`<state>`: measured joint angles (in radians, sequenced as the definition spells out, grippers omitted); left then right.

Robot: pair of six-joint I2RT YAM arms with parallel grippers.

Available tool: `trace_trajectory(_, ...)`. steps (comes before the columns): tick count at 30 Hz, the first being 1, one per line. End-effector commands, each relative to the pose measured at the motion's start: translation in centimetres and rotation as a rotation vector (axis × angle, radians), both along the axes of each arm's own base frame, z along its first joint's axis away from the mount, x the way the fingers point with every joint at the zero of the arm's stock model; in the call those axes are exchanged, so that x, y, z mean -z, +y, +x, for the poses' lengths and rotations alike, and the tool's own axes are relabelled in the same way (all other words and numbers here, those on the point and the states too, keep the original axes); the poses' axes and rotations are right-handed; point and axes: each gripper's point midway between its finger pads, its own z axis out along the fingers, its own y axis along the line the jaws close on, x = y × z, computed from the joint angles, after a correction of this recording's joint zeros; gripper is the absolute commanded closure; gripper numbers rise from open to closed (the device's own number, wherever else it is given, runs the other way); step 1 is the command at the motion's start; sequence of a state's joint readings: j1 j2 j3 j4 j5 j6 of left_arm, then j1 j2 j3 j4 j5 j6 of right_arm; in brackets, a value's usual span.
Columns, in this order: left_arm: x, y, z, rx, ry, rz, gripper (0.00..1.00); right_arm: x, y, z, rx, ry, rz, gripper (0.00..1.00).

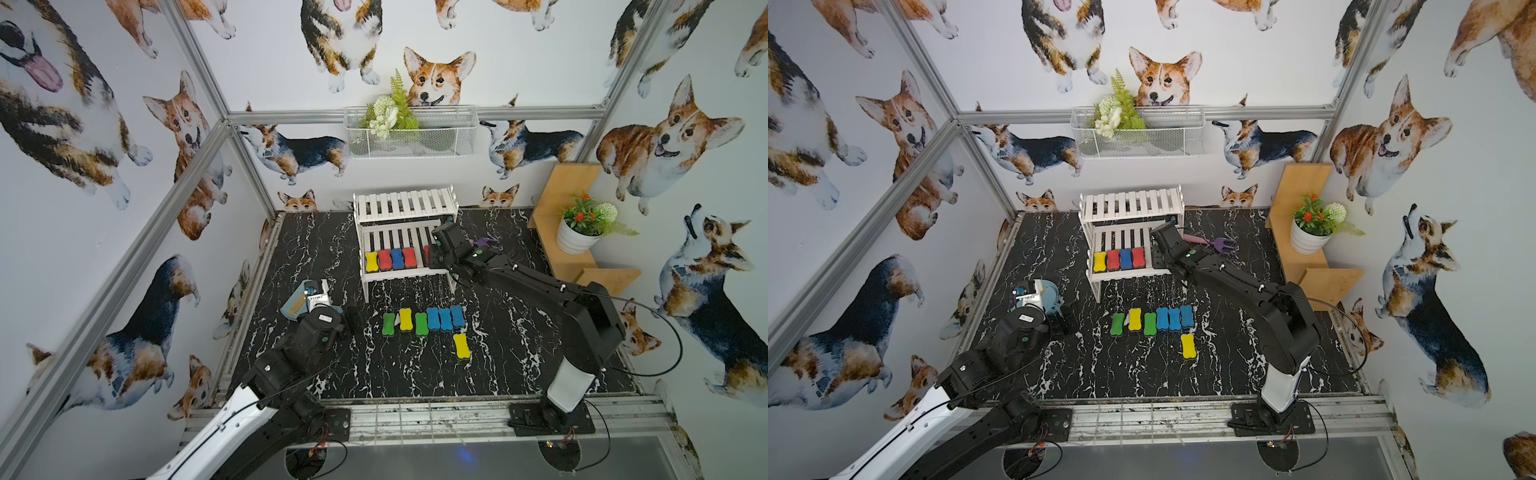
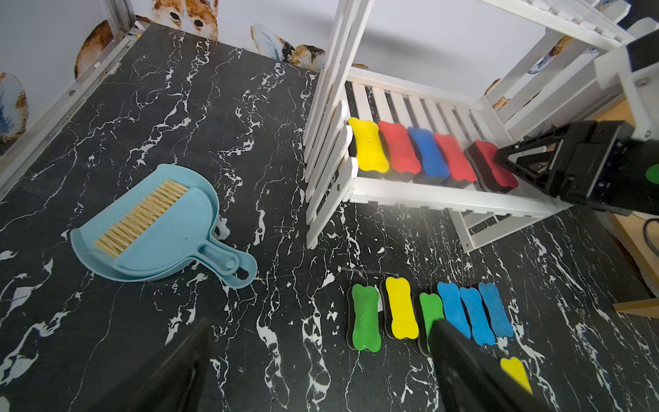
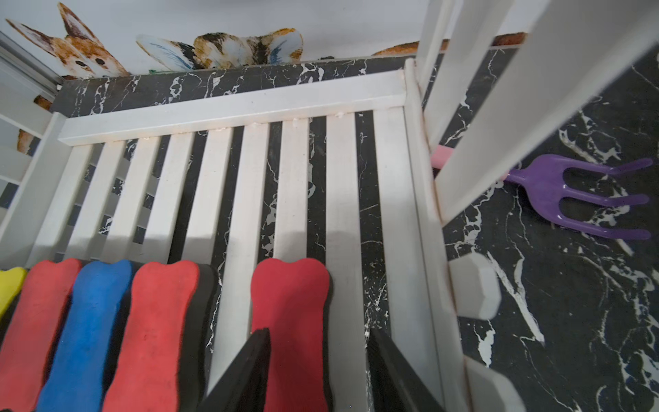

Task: Remove the whiteboard erasers from the shelf
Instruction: Pick up the whiteboard eraser from the shelf.

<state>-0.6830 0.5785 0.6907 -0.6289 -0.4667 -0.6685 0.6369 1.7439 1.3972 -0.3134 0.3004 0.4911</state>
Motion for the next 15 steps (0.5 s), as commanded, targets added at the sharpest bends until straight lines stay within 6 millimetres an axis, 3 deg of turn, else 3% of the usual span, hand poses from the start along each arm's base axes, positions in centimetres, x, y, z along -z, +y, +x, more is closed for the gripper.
trace_trajectory(1, -0.1, -0.1, 0.1, 0.002, -0.006, -0.013, 0.01, -2.1, 0.9, -0.1, -0.045, -0.043, -0.004, 0.46)
trace_trajectory(3, -0.1, -0.1, 0.1, 0.000, -0.007, -0.014, 0.01, -2.5, 1.4, -0.2, -0.059, -0.046, 0.006, 0.43)
trace_trajectory(15, 0.1, 0.0, 0.0, -0.001, -0.006, -0.007, 0.01, 0.8, 1.0, 0.3, -0.010, 0.015, -0.048, 0.38)
